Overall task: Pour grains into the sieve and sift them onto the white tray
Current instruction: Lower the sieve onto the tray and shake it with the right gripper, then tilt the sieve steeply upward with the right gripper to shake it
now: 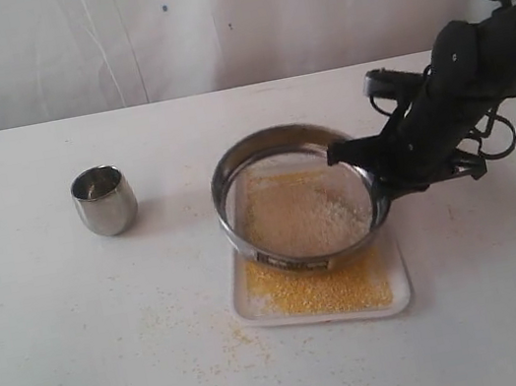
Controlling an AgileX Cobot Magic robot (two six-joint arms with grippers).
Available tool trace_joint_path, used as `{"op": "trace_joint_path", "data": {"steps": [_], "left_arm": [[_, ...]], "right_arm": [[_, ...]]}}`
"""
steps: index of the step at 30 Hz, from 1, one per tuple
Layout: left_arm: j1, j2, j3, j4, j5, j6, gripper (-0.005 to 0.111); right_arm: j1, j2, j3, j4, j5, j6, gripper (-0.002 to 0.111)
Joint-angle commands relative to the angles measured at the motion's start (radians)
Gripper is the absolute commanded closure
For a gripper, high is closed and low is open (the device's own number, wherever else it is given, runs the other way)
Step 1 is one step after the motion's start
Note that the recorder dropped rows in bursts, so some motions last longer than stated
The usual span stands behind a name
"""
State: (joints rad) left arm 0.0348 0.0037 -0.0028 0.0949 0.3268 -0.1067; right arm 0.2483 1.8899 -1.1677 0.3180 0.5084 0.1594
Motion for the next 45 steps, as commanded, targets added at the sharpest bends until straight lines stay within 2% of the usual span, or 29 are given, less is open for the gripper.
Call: {"op": "trace_joint_path", "data": {"steps": [1,2,6,7,10,15,19,23,27,29,38,45], "left_arm": [[-0.004,-0.004,0.003,-0.004,0.024,0.002,0.107],[-0.004,-0.004,0.003,-0.004,0.024,0.002,0.107],[-0.004,-0.004,0.003,-0.004,0.024,0.002,0.107],[-0.004,-0.004,0.003,-0.004,0.024,0.002,0.107],[-0.004,-0.004,0.003,-0.004,0.024,0.002,0.107],[-0.004,-0.004,0.003,-0.004,0.024,0.002,0.107],[-0.004,-0.004,0.003,-0.004,0.024,0.002,0.107],[-0.004,-0.004,0.003,-0.004,0.024,0.002,0.107],[-0.004,-0.004,0.003,-0.004,0.024,0.002,0.107],[-0.004,-0.004,0.003,-0.004,0.024,0.002,0.107],[-0.004,-0.004,0.003,-0.004,0.024,0.002,0.107],[-0.004,-0.004,0.003,-0.004,0.024,0.002,0.107]], "right_arm": [[-0.010,-0.039,-0.011,0.074,0.180,0.007,0.108],[-0.010,-0.039,-0.011,0.065,0.157,-0.001,0.108],[-0.010,-0.032,-0.011,0.052,-0.132,0.001,0.108],[-0.010,-0.036,-0.017,0.065,-0.109,0.001,0.108],[-0.010,-0.065,-0.028,0.052,0.120,-0.043,0.108],[0.001,-0.134,0.042,-0.050,0.073,-0.052,0.108],[0.001,-0.190,0.064,-0.050,-0.130,-0.057,0.108],[0.001,-0.194,0.073,-0.050,-0.395,-0.146,0.108],[0.001,-0.194,0.194,-0.069,-0.702,-0.159,0.108],[0.001,-0.194,0.253,-0.069,-0.799,-0.159,0.108],[0.011,-0.235,0.339,-0.094,-0.850,-0.159,0.108],[0.020,-0.264,0.342,-0.094,-0.780,-0.159,0.108]]}}
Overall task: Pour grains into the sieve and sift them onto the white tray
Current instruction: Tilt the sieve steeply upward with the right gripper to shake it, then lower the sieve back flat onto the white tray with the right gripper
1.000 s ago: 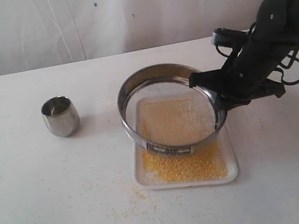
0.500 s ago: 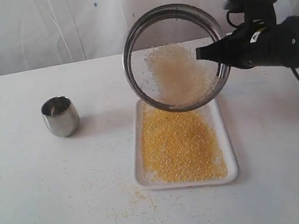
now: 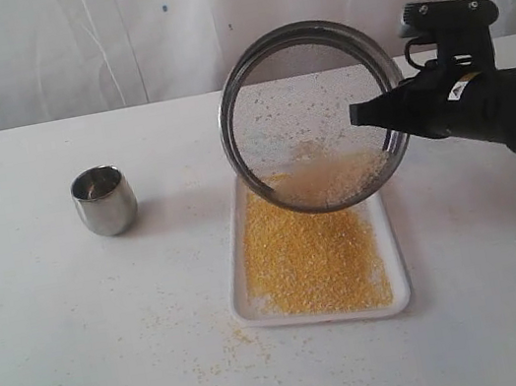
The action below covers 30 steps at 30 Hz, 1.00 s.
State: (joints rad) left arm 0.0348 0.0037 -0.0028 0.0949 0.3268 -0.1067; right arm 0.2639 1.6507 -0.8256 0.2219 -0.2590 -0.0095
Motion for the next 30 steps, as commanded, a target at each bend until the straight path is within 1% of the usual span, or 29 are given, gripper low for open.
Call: {"op": "trace_joint_path", "data": {"steps": [1,4,6,7,8,9,10,12,13,15,16,17,18,19,20,22,23,26,27,28,30], "left_arm": [[-0.004,-0.004,0.003,-0.004,0.024,0.002,0.107],[-0.004,-0.004,0.003,-0.004,0.024,0.002,0.107],[-0.004,-0.004,0.003,-0.004,0.024,0.002,0.107],[-0.004,-0.004,0.003,-0.004,0.024,0.002,0.107],[-0.004,-0.004,0.003,-0.004,0.024,0.002,0.107],[-0.004,-0.004,0.003,-0.004,0.024,0.002,0.107],[-0.004,-0.004,0.003,-0.004,0.024,0.002,0.107],[-0.004,-0.004,0.003,-0.004,0.024,0.002,0.107],[-0.004,-0.004,0.003,-0.004,0.024,0.002,0.107],[-0.004,-0.004,0.003,-0.004,0.024,0.002,0.107],[-0.004,-0.004,0.003,-0.004,0.024,0.002,0.107],[-0.004,-0.004,0.003,-0.004,0.024,0.002,0.107],[-0.004,-0.004,0.003,-0.004,0.024,0.002,0.107],[-0.004,-0.004,0.003,-0.004,0.024,0.002,0.107],[-0.004,-0.004,0.003,-0.004,0.024,0.002,0.107],[-0.004,-0.004,0.003,-0.004,0.024,0.002,0.107],[-0.004,-0.004,0.003,-0.004,0.024,0.002,0.107],[-0.004,-0.004,0.003,-0.004,0.024,0.002,0.107],[-0.004,-0.004,0.003,-0.004,0.024,0.002,0.107],[-0.004,-0.004,0.003,-0.004,0.024,0.002,0.107],[-0.004,-0.004,0.003,-0.004,0.024,0.002,0.107]], "right_arm": [[0.004,-0.025,0.000,0.002,-0.019,0.009,0.108],[0.004,-0.030,-0.012,-0.015,-0.019,0.009,0.108],[0.004,-0.024,-0.089,-0.018,0.174,0.009,0.108],[0.001,0.012,-0.200,-0.014,0.396,0.009,0.108],[-0.006,0.035,-0.266,-0.014,0.506,0.009,0.108],[-0.018,0.104,-0.408,-0.006,0.714,0.009,0.108],[-0.026,0.161,-0.505,0.017,0.869,0.009,0.108],[-0.026,0.198,-0.616,0.036,1.161,0.009,0.108],[-0.026,0.200,-0.623,0.039,1.232,0.009,0.108],[-0.028,0.206,-0.649,-0.016,1.118,0.009,0.108],[-0.049,0.227,-0.693,-0.049,1.058,0.098,0.108],[-0.058,0.247,-0.735,-0.031,1.113,0.141,0.108],[-0.063,0.266,-0.779,0.009,1.284,0.103,0.108],[-0.061,0.270,-0.779,0.031,1.417,0.060,0.108],[-0.049,0.270,-0.766,0.036,1.480,0.009,0.108],[-0.034,0.268,-0.750,0.017,1.480,-0.038,0.108],[-0.033,0.268,-0.750,0.004,1.460,-0.022,0.108],[-0.035,0.279,-0.750,0.009,1.183,0.077,0.108],[-0.037,0.285,-0.750,0.018,1.145,0.105,0.108],[-0.037,0.293,-0.750,0.035,1.149,0.134,0.108],[-0.034,0.304,-0.741,0.082,1.271,0.147,0.108]]}}
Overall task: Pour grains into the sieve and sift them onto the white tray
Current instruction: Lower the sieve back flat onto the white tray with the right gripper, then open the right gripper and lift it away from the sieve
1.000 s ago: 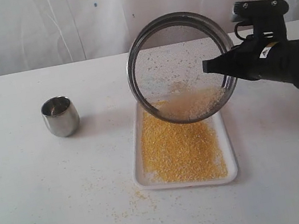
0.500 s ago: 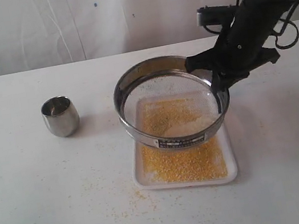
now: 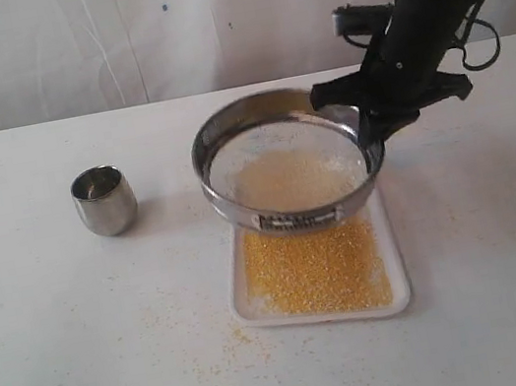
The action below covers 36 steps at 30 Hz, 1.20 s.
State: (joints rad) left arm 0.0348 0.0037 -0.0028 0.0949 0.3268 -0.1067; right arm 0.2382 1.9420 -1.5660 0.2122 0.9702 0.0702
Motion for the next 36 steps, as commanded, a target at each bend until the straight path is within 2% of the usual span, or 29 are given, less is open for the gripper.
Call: {"op": "trace_joint_path", "data": {"steps": [1,3,5,7,9,10,12,17,28,31,35,36], "left_arm": [[-0.004,-0.004,0.003,-0.004,0.024,0.002,0.107],[-0.004,-0.004,0.003,-0.004,0.024,0.002,0.107],[-0.004,-0.004,0.003,-0.004,0.024,0.002,0.107],[-0.004,-0.004,0.003,-0.004,0.024,0.002,0.107],[-0.004,-0.004,0.003,-0.004,0.024,0.002,0.107],[-0.004,-0.004,0.003,-0.004,0.024,0.002,0.107],[-0.004,-0.004,0.003,-0.004,0.024,0.002,0.107],[-0.004,-0.004,0.003,-0.004,0.024,0.002,0.107],[-0.004,-0.004,0.003,-0.004,0.024,0.002,0.107],[-0.004,-0.004,0.003,-0.004,0.024,0.002,0.107],[-0.004,-0.004,0.003,-0.004,0.024,0.002,0.107],[-0.004,-0.004,0.003,-0.004,0.024,0.002,0.107]], "right_arm": [[0.003,0.016,0.012,0.107,0.111,0.044,0.108],[0.017,0.021,0.037,0.097,0.109,-0.020,0.108],[0.020,0.038,0.042,0.068,-0.069,-0.006,0.108],[0.011,0.055,0.036,0.082,-0.178,0.101,0.108],[0.011,0.064,0.036,0.132,-0.108,0.158,0.108],[0.023,0.068,0.036,0.142,0.004,0.114,0.108],[0.042,0.066,0.048,0.109,0.095,0.018,0.108],[0.040,0.048,0.053,0.002,-0.040,0.131,0.108],[0.040,0.099,0.055,-0.101,-0.082,0.109,0.106],[0.040,0.120,0.055,-0.101,-0.064,0.080,0.092],[0.040,0.141,0.055,-0.101,-0.032,0.065,0.056],[0.040,0.141,0.055,-0.101,-0.029,0.065,0.051]]}}
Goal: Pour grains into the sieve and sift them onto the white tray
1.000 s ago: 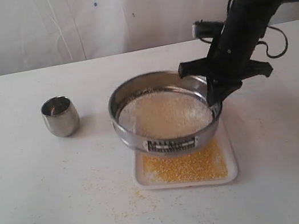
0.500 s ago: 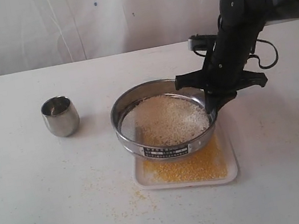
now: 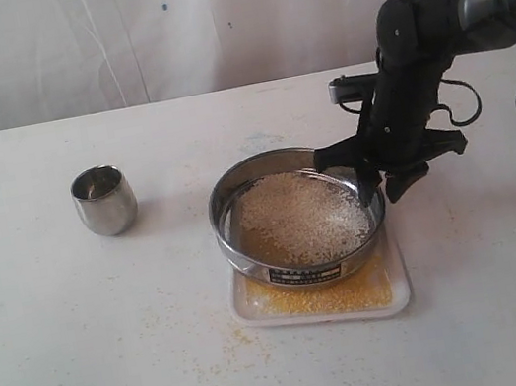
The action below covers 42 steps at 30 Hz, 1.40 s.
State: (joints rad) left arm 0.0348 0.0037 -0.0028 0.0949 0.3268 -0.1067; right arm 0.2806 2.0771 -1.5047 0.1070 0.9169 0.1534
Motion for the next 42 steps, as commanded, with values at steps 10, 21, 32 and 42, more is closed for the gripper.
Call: {"op": "trace_joint_path", "data": {"steps": [10,21,32,42], "left_arm": [[-0.004,-0.004,0.003,-0.004,0.024,0.002,0.107],[-0.004,-0.004,0.003,-0.004,0.024,0.002,0.107],[-0.004,-0.004,0.003,-0.004,0.024,0.002,0.107],[-0.004,-0.004,0.003,-0.004,0.024,0.002,0.107]], "right_arm": [[-0.003,-0.120,-0.128,0.005,0.219,-0.075,0.045],[-0.068,-0.274,-0.180,-0.095,0.304,0.026,0.107],[-0.199,-0.635,0.231,0.001,-0.116,-0.003,0.108],[-0.199,-1.319,0.679,-0.310,-0.613,-0.003,0.108]]}}
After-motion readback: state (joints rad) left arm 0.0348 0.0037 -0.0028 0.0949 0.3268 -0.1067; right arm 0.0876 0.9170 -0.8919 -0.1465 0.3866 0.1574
